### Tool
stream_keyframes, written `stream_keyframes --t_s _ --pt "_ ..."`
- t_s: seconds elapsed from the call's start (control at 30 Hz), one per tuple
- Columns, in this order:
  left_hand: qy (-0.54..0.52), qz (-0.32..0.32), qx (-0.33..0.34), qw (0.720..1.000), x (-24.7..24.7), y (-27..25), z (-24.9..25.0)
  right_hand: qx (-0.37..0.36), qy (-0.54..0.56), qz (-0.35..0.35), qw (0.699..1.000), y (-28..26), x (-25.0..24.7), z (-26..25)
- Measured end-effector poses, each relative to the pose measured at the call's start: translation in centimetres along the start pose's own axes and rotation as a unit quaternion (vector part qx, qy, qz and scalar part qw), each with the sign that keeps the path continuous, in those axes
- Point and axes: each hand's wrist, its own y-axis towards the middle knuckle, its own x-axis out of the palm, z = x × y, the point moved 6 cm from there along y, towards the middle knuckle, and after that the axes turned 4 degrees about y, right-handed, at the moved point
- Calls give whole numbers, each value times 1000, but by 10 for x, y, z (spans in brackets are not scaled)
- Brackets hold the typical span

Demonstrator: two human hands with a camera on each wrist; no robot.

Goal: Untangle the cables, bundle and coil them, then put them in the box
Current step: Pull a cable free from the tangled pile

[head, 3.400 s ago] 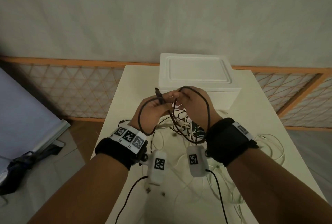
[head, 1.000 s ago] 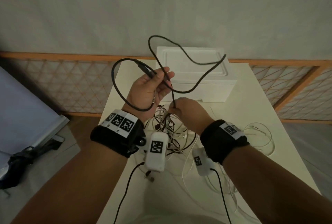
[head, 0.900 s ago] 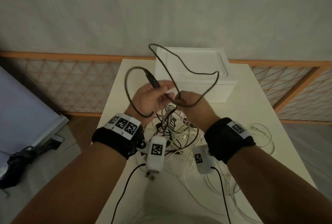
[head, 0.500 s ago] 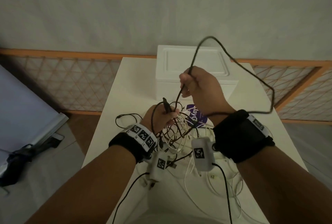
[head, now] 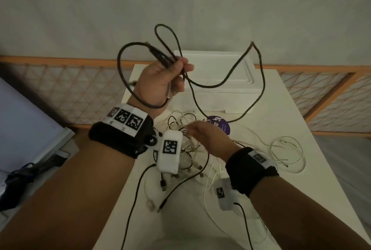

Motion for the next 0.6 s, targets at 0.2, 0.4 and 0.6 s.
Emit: stream_keyframes --t_s 0.2,0.4,0.6 --pt "93 -73 -55 991 5 -23 -42 -25 433 16 901 -6 -25 -57" --pt "254 -157 -94 950 10 -51 -66 -10 290 42 956 -31 -39 -45" --pt "385 41 -166 907 -60 -49 -97 130 260 304 907 -59 -118 21"
